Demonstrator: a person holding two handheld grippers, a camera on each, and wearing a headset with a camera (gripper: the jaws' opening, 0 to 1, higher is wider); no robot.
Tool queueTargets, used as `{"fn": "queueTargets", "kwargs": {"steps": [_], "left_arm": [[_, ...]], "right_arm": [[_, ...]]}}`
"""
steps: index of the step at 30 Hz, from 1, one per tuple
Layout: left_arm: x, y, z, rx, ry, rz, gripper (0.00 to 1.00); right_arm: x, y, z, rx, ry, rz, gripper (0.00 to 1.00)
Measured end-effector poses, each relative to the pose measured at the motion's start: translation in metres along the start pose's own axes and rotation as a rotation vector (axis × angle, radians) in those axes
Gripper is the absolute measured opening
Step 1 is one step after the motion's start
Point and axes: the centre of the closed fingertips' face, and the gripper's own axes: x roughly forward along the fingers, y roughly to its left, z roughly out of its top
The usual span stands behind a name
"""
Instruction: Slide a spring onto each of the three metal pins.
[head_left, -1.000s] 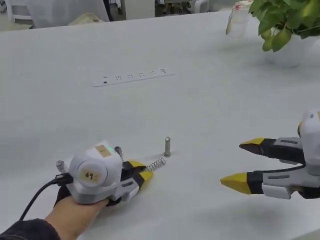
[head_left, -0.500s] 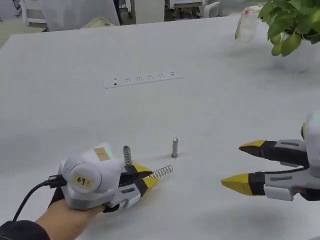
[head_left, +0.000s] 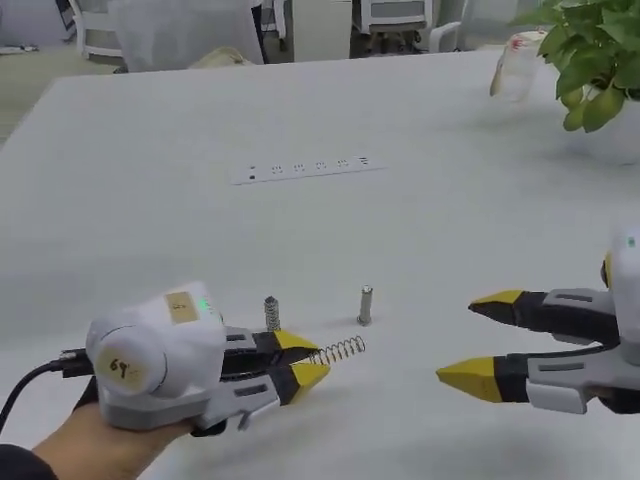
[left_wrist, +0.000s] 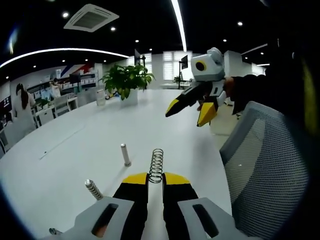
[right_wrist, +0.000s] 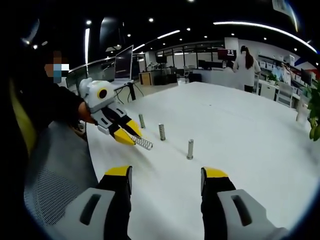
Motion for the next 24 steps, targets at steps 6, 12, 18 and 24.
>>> {"fn": "queueTargets", "kwargs": {"steps": [6,12,18,24], "left_arm": [[-0.009,-0.012,0.011,0.026,-0.029,-0.034,0.03],[-0.014,-0.017,0.02,0.034,-0.054,-0.046,0.03],[-0.018,-0.023,0.028,0.049,-0.07,-0.065,0.03],[-0.022,-0.029,0.036,0.059,-0.097,-0.093,0.03]], "right_arm": [[0.005,0.012,0.012,-0.014,-0.017,0.048,0.52],[0.01,0.028,0.026,-0.021,-0.048,0.113,0.51],[0.015,0.043,0.031,-0.034,-0.051,0.171,0.48],[0.017,0.054,0.037,-0.031,-0.068,0.221,0.45]]}}
